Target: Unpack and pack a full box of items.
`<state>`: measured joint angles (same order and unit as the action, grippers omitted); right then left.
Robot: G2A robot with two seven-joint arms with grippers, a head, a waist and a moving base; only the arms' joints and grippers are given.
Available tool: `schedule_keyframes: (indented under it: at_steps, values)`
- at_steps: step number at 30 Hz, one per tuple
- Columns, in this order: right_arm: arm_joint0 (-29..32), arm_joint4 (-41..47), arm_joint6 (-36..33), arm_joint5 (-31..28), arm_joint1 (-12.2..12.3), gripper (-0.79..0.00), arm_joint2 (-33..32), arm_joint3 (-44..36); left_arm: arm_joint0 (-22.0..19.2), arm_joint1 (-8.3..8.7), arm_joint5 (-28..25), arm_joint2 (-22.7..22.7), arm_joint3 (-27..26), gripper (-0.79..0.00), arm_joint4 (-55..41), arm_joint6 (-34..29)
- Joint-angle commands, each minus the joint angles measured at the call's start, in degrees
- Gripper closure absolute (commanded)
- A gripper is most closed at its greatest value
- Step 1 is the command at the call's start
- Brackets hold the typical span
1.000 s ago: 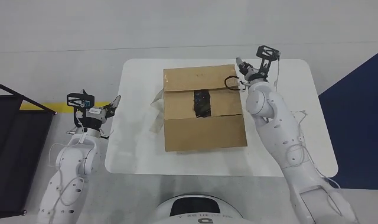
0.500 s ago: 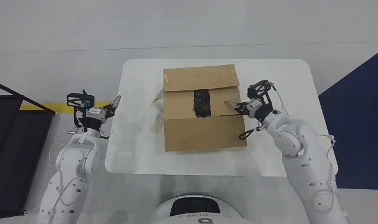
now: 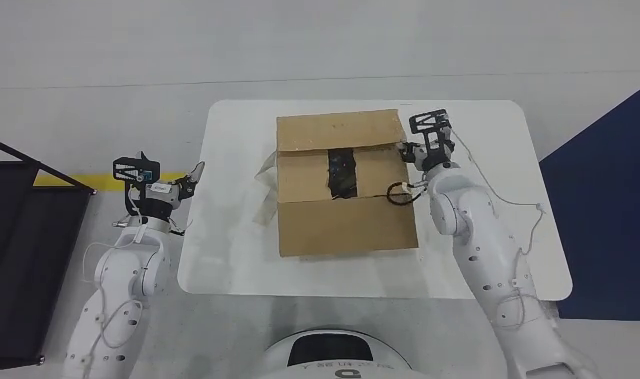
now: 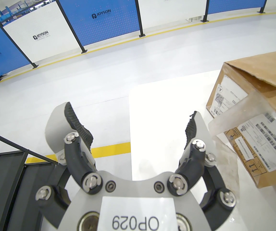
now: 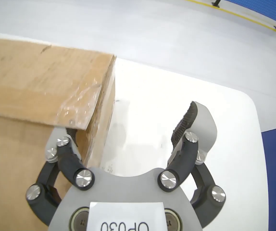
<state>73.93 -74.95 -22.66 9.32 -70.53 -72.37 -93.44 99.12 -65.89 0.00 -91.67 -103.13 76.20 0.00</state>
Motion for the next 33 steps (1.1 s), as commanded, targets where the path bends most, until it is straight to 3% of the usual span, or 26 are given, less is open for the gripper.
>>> schedule_keyframes:
  at_steps: [1, 11, 13, 19, 25, 33]
  values:
    - [-0.5, 2.5, 1.2, 2.0, -0.3, -0.785, 0.2, -0.2, 0.0, 0.00, 0.0, 0.0, 0.0, -0.785, 0.0, 0.0]
    - [-0.6, 3.0, 1.3, 2.1, -0.4, -0.785, 0.3, -0.2, 0.0, 0.00, 0.0, 0.0, 0.0, -0.785, 0.0, 0.0]
    - [-2.7, 5.4, 1.5, 5.1, -1.0, -0.785, 1.3, 1.2, 0.0, 0.00, 0.0, 0.0, 0.0, -0.785, 0.0, 0.0]
    - [-17.3, 17.0, 3.1, 18.9, -5.5, -0.785, 9.4, 17.2, 0.0, 0.00, 0.0, 0.0, 0.0, -0.785, 0.0, 0.0]
    - [-25.4, 24.6, 6.4, 30.3, -9.5, -0.785, 13.6, 30.6, 0.0, 0.00, 0.0, 0.0, 0.0, -0.785, 0.0, 0.0]
    - [-29.2, 27.7, 6.5, 29.6, -11.5, -0.785, 15.2, 36.3, 0.0, 0.00, 0.0, 0.0, 0.0, -0.785, 0.0, 0.0]
